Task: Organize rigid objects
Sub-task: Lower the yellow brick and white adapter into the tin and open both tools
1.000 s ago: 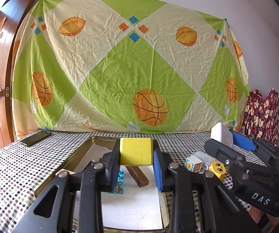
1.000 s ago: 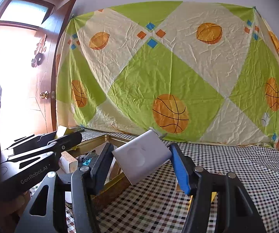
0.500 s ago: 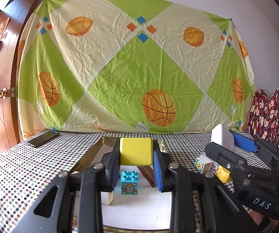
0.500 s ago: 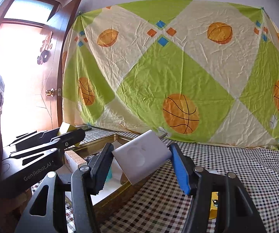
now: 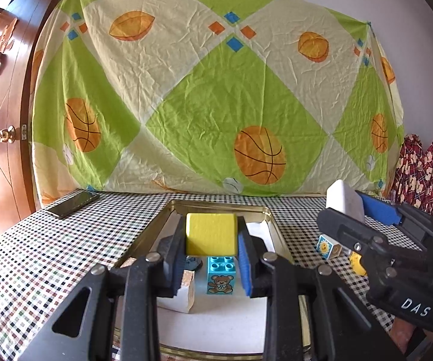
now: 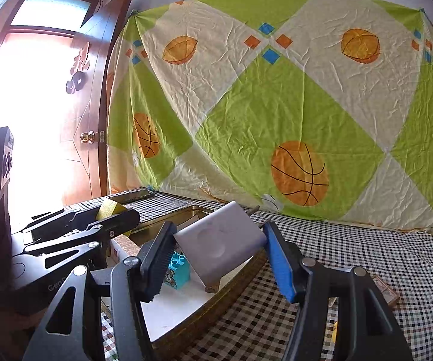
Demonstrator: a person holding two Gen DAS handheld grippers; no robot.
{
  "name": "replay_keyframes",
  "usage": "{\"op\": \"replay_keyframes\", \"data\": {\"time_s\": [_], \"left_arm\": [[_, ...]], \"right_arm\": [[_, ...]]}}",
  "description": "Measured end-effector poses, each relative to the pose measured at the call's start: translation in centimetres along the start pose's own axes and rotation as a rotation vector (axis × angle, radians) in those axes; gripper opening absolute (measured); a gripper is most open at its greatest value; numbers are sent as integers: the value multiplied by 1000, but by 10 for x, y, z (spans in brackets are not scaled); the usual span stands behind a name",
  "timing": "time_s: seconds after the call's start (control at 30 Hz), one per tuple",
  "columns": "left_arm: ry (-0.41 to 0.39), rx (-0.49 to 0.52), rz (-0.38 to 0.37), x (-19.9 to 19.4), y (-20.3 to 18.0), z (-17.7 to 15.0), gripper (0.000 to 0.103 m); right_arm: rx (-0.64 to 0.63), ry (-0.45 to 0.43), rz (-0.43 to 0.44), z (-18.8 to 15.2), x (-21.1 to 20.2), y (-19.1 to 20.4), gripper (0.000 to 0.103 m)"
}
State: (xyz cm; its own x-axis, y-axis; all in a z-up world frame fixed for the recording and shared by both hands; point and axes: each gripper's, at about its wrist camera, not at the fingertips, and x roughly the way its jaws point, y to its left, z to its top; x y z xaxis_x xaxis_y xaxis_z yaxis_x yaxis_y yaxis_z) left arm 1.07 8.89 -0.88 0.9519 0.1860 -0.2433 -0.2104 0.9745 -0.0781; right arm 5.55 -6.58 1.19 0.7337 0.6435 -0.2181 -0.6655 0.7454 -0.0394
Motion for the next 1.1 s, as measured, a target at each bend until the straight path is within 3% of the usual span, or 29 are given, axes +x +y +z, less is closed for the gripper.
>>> {"op": "replay_keyframes", "data": {"time_s": [0.53, 1.1], "left_arm": [[139, -6, 19, 27, 28, 4, 28], [283, 90, 4, 55, 31, -4, 29]], "right_arm": [[-27, 96, 51, 9, 38, 11, 62], [-53, 374, 107, -14, 92, 20, 62]]}}
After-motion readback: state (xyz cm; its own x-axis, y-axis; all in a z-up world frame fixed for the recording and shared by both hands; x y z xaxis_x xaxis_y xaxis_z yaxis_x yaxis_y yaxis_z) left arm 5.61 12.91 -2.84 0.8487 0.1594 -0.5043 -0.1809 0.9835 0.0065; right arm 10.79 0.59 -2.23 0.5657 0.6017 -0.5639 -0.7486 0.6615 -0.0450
